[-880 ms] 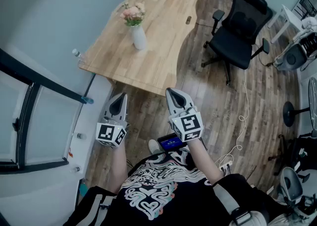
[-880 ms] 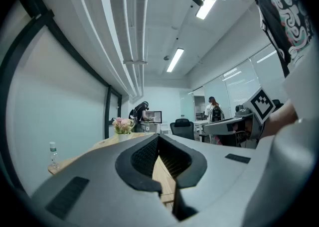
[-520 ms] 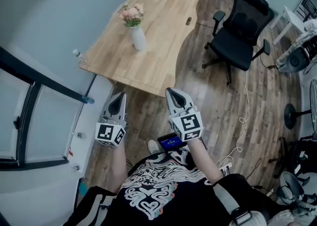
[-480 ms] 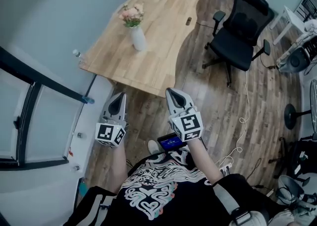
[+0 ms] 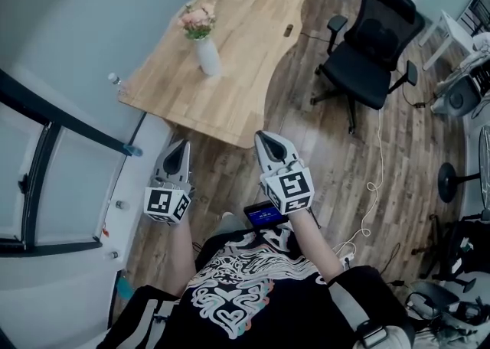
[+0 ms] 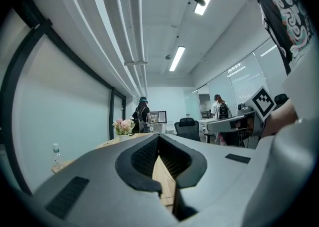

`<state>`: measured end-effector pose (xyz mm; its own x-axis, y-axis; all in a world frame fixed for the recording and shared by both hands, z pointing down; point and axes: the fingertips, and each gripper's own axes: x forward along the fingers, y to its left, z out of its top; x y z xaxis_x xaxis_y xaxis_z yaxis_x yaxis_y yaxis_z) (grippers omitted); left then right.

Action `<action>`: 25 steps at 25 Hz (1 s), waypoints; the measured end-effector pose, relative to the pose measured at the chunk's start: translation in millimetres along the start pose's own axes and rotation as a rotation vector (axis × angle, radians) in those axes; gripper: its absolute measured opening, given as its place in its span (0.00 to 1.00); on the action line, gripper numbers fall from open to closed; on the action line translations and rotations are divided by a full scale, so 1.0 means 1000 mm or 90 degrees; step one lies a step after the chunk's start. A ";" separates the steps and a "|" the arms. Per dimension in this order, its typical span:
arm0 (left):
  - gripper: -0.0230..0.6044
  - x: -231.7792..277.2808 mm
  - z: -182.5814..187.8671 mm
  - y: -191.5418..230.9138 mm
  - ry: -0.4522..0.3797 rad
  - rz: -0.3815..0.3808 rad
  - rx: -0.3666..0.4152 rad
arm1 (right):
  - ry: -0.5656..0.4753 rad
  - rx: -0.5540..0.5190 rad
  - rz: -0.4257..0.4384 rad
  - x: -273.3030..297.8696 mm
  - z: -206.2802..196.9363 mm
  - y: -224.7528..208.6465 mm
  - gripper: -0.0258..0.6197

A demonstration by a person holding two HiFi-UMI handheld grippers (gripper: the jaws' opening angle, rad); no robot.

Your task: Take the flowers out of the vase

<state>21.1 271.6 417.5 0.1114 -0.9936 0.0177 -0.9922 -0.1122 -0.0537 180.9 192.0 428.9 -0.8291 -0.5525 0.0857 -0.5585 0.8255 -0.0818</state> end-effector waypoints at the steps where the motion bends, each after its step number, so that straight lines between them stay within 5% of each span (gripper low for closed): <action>1: 0.04 0.002 0.000 0.000 0.000 0.002 0.000 | 0.000 0.000 -0.002 0.000 0.000 -0.003 0.05; 11: 0.04 0.029 0.002 0.016 -0.004 0.010 0.005 | -0.005 0.002 -0.010 0.021 0.001 -0.028 0.05; 25: 0.04 0.146 -0.013 0.108 0.004 -0.002 0.001 | 0.011 0.011 -0.026 0.150 0.000 -0.083 0.05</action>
<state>-70.2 115.1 427.7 0.1134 -0.9932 0.0248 -0.9918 -0.1146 -0.0559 102.5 40.6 448.2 -0.8054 -0.5832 0.1059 -0.5920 0.8003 -0.0952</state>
